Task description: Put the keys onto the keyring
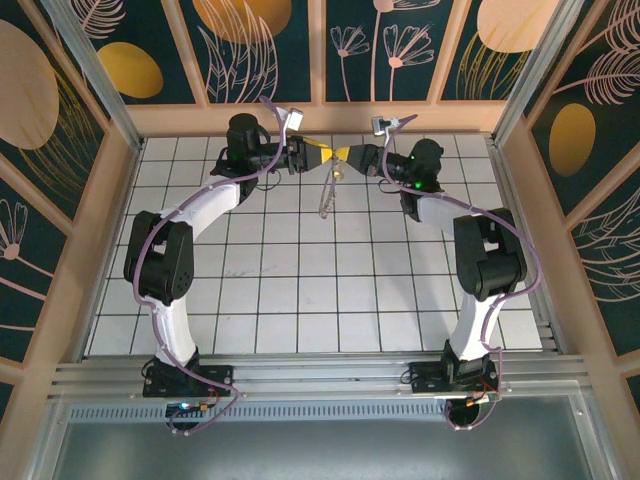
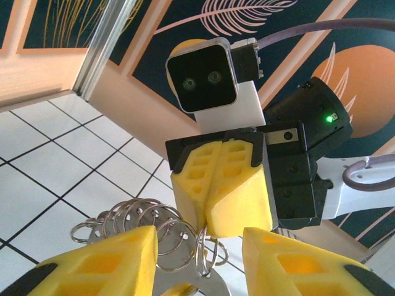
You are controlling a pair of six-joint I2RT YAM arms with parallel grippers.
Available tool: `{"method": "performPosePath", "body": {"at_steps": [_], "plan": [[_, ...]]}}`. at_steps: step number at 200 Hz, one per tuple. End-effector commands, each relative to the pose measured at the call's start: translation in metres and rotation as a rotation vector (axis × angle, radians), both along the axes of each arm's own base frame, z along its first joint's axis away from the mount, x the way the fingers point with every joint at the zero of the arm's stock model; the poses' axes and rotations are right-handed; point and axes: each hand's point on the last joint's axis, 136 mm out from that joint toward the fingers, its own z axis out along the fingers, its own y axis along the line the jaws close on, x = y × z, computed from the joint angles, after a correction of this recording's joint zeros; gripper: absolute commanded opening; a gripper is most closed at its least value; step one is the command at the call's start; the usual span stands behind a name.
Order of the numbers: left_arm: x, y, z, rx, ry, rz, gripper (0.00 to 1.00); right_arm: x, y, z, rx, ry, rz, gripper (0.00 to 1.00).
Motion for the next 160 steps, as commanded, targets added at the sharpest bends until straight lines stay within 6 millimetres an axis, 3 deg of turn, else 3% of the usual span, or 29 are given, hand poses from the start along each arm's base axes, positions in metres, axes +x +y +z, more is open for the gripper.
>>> {"method": "performPosePath", "body": {"at_steps": [1, 160], "plan": [[-0.002, -0.003, 0.005, -0.021, -0.025, -0.031, 0.40, -0.003, 0.004, 0.021, 0.029, -0.093, 0.015, 0.00], [-0.013, -0.013, -0.005, -0.016, -0.017, -0.089, 0.24, 0.002, 0.007, 0.020, 0.027, -0.084, 0.000, 0.00]]}}
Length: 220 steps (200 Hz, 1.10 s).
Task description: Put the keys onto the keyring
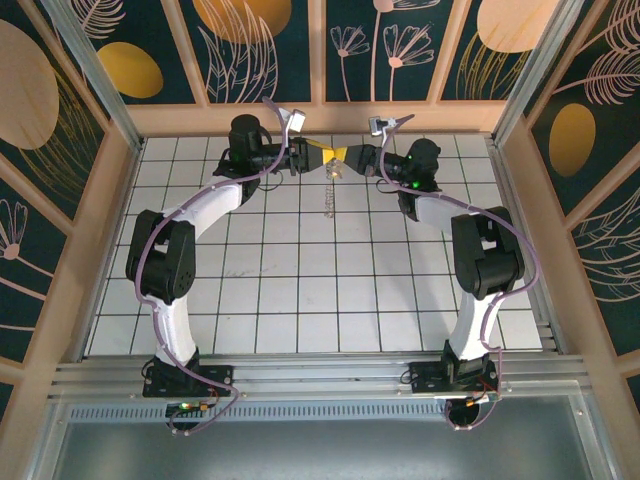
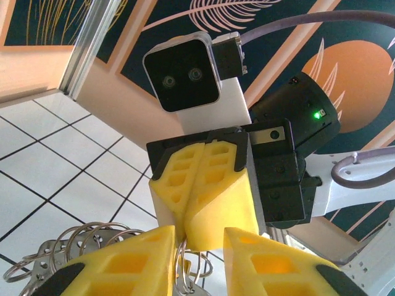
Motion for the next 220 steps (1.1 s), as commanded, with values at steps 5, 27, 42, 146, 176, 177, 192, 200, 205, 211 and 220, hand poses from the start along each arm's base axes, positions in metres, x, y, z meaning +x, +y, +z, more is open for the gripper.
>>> {"method": "performPosePath", "body": {"at_steps": [5, 27, 42, 146, 176, 177, 192, 200, 205, 211, 220], "plan": [[-0.007, -0.006, -0.004, -0.005, -0.012, -0.052, 0.24, 0.002, 0.002, 0.022, 0.028, -0.086, -0.011, 0.00], [-0.011, -0.005, -0.007, -0.001, -0.019, -0.056, 0.24, 0.004, 0.001, 0.020, 0.027, -0.079, -0.021, 0.00], [-0.013, -0.004, -0.007, -0.001, -0.025, -0.060, 0.24, 0.005, 0.000, 0.020, 0.026, -0.078, -0.024, 0.00], [-0.012, -0.003, 0.005, -0.042, -0.043, -0.037, 0.00, 0.001, 0.002, 0.018, 0.021, -0.075, -0.011, 0.00], [-0.010, -0.002, 0.010, -0.060, -0.040, -0.003, 0.00, 0.003, -0.009, 0.019, 0.025, -0.072, -0.057, 0.32], [-0.009, -0.002, 0.010, -0.061, -0.041, -0.001, 0.00, 0.003, -0.009, 0.019, 0.026, -0.073, -0.059, 0.33], [-0.009, 0.000, 0.013, -0.071, -0.043, 0.012, 0.00, 0.002, -0.021, 0.022, 0.034, -0.079, -0.091, 0.43], [-0.011, 0.001, 0.015, -0.078, -0.043, 0.015, 0.00, 0.000, -0.025, 0.022, 0.036, -0.083, -0.104, 0.45], [-0.011, 0.002, 0.016, -0.083, -0.044, 0.018, 0.00, -0.001, -0.028, 0.023, 0.035, -0.087, -0.110, 0.45], [-0.012, 0.002, 0.017, -0.087, -0.044, 0.019, 0.00, -0.004, -0.030, 0.023, 0.035, -0.094, -0.115, 0.45], [-0.015, 0.003, 0.020, -0.095, -0.046, 0.017, 0.00, -0.007, -0.034, 0.021, 0.029, -0.099, -0.126, 0.46]]}}
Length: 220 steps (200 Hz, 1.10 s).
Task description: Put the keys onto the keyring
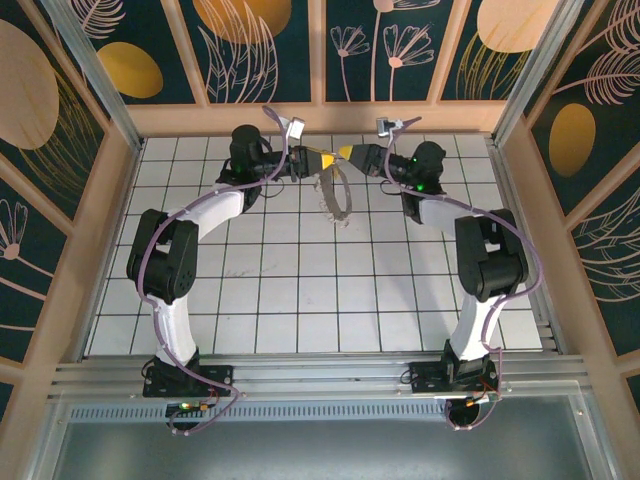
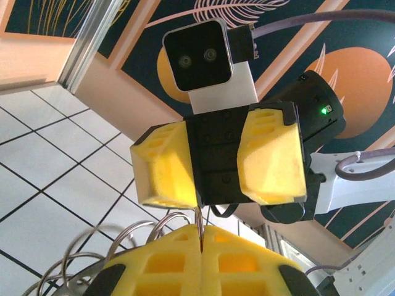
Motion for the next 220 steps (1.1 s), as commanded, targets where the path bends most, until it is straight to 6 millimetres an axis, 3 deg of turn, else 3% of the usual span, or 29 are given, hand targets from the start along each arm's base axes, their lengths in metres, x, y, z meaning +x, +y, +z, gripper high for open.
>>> {"method": "performPosePath", "body": {"at_steps": [1, 70, 122, 186, 220], "plan": [[-0.011, 0.003, 0.037, -0.067, -0.095, 0.005, 0.00, -0.012, -0.016, 0.025, 0.016, -0.112, -0.048, 0.46], [-0.023, 0.006, 0.052, -0.090, -0.114, -0.014, 0.00, -0.024, -0.026, 0.004, -0.037, -0.135, -0.163, 0.46], [-0.031, 0.005, 0.054, -0.095, -0.117, -0.028, 0.00, -0.037, -0.013, -0.018, -0.154, -0.166, -0.276, 0.47], [-0.039, 0.000, 0.059, -0.099, -0.127, -0.047, 0.00, -0.043, 0.011, -0.017, -0.251, -0.243, -0.317, 0.53], [-0.041, -0.001, 0.061, -0.099, -0.132, -0.048, 0.00, -0.043, 0.013, -0.016, -0.278, -0.266, -0.374, 0.54]]}}
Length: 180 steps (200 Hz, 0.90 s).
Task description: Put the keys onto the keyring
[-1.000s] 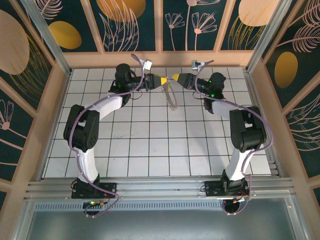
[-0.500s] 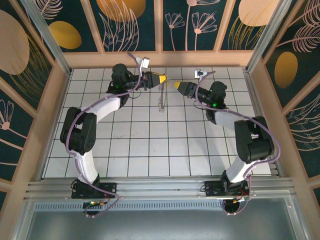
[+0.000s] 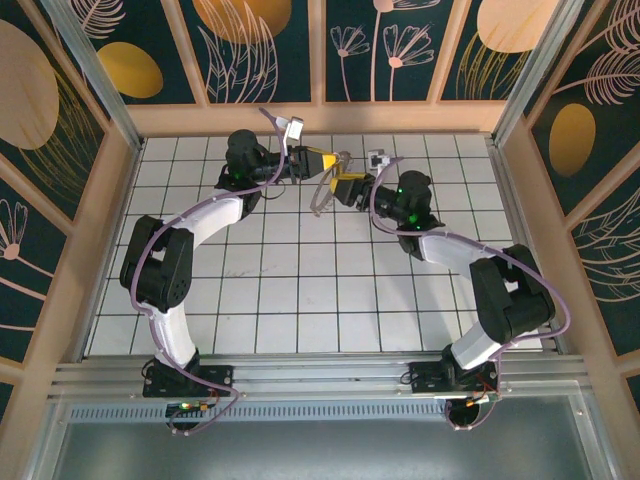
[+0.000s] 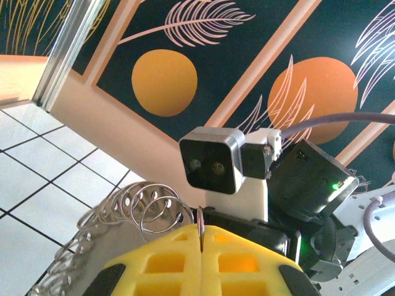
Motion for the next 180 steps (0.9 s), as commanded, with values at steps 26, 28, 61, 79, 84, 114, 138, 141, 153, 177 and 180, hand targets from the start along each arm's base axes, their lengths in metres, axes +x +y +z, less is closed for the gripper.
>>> {"method": "performPosePath", "body": {"at_steps": [26, 28, 61, 79, 84, 114, 138, 141, 153, 177, 180], "plan": [[-0.016, 0.002, 0.034, -0.040, -0.100, -0.013, 0.00, 0.005, -0.008, 0.030, -0.037, -0.128, -0.144, 0.54], [-0.016, 0.002, 0.034, -0.040, -0.100, -0.013, 0.00, 0.005, -0.009, 0.030, -0.037, -0.129, -0.149, 0.54], [-0.013, 0.003, 0.033, -0.036, -0.097, -0.001, 0.00, 0.004, -0.017, 0.038, -0.046, -0.164, -0.208, 0.54], [-0.013, 0.002, 0.033, -0.037, -0.097, 0.000, 0.00, 0.003, -0.016, 0.041, -0.061, -0.176, -0.205, 0.52], [-0.013, 0.002, 0.032, -0.037, -0.095, 0.002, 0.00, 0.003, -0.016, 0.041, -0.066, -0.180, -0.203, 0.52], [-0.011, 0.001, 0.033, -0.041, -0.094, 0.004, 0.00, 0.003, -0.006, 0.038, -0.103, -0.184, -0.167, 0.44], [-0.011, 0.001, 0.034, -0.043, -0.096, 0.008, 0.00, 0.002, 0.002, 0.032, -0.127, -0.184, -0.139, 0.32], [-0.010, 0.001, 0.033, -0.043, -0.094, 0.008, 0.00, 0.002, 0.003, 0.032, -0.128, -0.185, -0.138, 0.31], [-0.010, 0.001, 0.032, -0.042, -0.091, 0.010, 0.00, 0.001, 0.004, 0.031, -0.133, -0.187, -0.134, 0.24], [-0.009, 0.000, 0.030, -0.041, -0.088, 0.014, 0.00, -0.003, 0.006, 0.033, -0.135, -0.195, -0.124, 0.11], [-0.009, 0.001, 0.030, -0.041, -0.088, 0.014, 0.00, -0.004, 0.006, 0.033, -0.136, -0.197, -0.121, 0.10]]}}
